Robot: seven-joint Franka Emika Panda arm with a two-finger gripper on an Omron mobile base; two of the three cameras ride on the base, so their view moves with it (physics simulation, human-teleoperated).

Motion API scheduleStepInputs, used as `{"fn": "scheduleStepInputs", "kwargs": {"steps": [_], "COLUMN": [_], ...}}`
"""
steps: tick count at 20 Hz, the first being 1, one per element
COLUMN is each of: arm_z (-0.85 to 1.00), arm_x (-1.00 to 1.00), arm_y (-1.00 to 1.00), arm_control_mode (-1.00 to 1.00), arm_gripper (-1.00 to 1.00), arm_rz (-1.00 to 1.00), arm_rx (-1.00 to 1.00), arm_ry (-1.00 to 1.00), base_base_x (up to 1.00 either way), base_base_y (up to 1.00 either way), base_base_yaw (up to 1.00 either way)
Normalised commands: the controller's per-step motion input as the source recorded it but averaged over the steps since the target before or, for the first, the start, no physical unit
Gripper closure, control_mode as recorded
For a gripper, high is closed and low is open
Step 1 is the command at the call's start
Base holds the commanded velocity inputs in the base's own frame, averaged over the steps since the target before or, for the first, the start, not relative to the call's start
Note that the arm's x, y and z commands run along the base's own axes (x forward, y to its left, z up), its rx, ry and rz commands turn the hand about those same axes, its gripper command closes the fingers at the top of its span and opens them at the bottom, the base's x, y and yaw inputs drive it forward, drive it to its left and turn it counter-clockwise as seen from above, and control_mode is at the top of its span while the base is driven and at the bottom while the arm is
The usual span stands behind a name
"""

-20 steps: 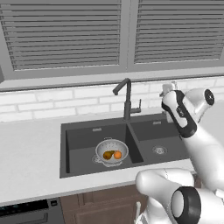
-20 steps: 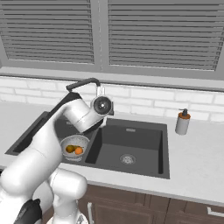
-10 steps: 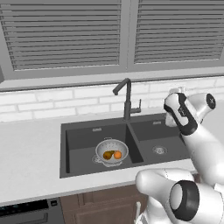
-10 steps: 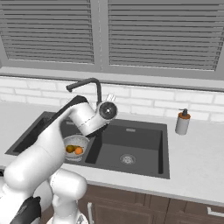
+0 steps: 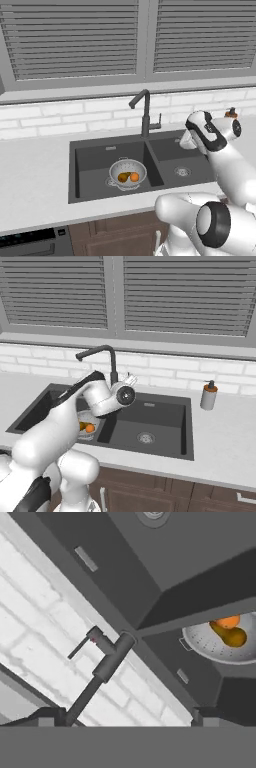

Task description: Put the colander in the sink, put the pear, tangerine in the colander, and turn on the sink faucet and pour water over the colander.

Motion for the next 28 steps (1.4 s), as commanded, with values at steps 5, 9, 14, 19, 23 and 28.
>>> {"fn": "scheduleStepInputs", "kwargs": {"steps": [5,9,14,19,23,28], "arm_z": [0.0,-0.09,-0.2,-0.22,-0.06,0.0], "arm_x": [0.38,0.31,0.22,0.28,0.3,0.3], "arm_y": [0.0,0.0,0.03,0.16,0.06,0.0], "arm_control_mode": [-1.0,-1.0,-1.0,-1.0,-1.0,-1.0], "arm_gripper": [-1.0,-1.0,-1.0,-1.0,-1.0,-1.0], "arm_rz": [0.01,0.0,0.0,0.0,0.0,0.0], "arm_rx": [0.44,0.36,0.23,0.12,0.13,0.16], "arm_ry": [0.13,0.0,-0.08,-0.08,-0.1,-0.12], "base_base_x": [0.0,0.0,0.0,0.0,0.0,0.0], "base_base_y": [0.0,0.0,0.0,0.0,0.0,0.0], "base_base_yaw": [0.0,0.0,0.0,0.0,0.0,0.0]}}
